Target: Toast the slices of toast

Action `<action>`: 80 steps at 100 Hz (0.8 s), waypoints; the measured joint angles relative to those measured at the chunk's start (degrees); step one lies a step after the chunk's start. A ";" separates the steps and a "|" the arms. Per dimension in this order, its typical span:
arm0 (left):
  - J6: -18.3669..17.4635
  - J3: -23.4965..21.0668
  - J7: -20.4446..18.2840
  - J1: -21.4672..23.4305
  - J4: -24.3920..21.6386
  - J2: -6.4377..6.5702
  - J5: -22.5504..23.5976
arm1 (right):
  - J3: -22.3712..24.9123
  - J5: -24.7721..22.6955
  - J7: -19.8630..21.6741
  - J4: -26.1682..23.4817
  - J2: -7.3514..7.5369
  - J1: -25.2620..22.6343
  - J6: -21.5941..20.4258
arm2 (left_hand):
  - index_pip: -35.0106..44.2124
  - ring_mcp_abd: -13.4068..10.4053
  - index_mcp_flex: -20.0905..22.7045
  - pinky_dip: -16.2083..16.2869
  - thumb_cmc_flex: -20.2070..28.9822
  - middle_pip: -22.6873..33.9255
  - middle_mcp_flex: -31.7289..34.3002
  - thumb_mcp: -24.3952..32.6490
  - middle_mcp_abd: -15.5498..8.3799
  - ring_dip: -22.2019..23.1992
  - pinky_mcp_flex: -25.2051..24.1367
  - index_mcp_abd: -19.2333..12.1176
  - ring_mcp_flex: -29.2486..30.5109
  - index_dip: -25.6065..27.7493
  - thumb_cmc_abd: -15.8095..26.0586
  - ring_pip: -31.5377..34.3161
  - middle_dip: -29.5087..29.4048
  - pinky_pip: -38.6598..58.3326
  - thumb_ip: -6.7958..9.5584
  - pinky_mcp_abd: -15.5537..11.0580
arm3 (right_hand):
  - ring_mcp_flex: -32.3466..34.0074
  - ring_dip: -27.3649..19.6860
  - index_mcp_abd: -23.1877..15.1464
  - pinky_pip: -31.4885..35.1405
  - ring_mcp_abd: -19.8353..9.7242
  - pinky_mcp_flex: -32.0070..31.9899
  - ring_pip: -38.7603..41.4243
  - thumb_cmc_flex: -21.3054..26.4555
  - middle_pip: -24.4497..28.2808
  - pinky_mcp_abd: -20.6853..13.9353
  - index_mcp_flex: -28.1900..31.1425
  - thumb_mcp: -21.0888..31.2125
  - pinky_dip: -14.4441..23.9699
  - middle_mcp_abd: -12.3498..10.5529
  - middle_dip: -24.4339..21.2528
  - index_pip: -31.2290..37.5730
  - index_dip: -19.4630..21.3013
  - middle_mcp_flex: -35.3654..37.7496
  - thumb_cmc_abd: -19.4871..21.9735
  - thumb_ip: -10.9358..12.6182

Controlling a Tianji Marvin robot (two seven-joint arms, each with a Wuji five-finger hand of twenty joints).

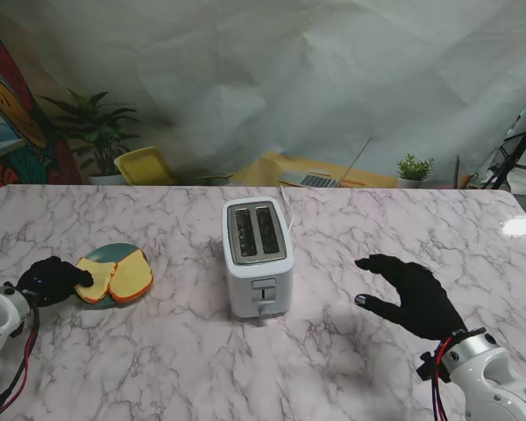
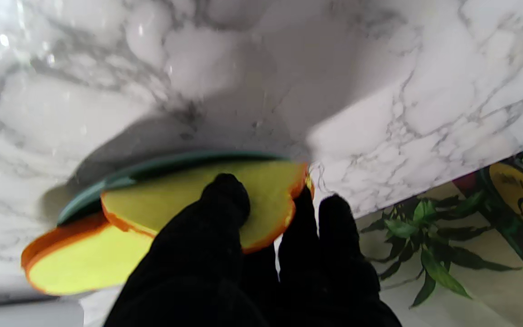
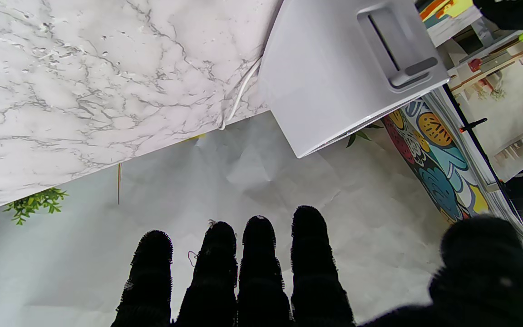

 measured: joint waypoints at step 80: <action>4.75 -6.23 7.07 -2.48 -6.86 -1.74 -2.42 | -0.24 0.13 0.47 -0.35 0.01 -0.23 0.02 | 5.73 2.17 6.86 10.60 0.60 13.36 11.30 -7.04 0.08 4.26 6.83 -3.44 8.95 3.08 -2.14 15.75 3.64 9.22 -0.46 3.47 | 0.01 0.00 0.01 0.08 0.00 0.02 0.00 1.38 0.00 0.53 0.01 -2.36 0.03 0.00 0.00 0.00 0.00 0.02 0.08 0.02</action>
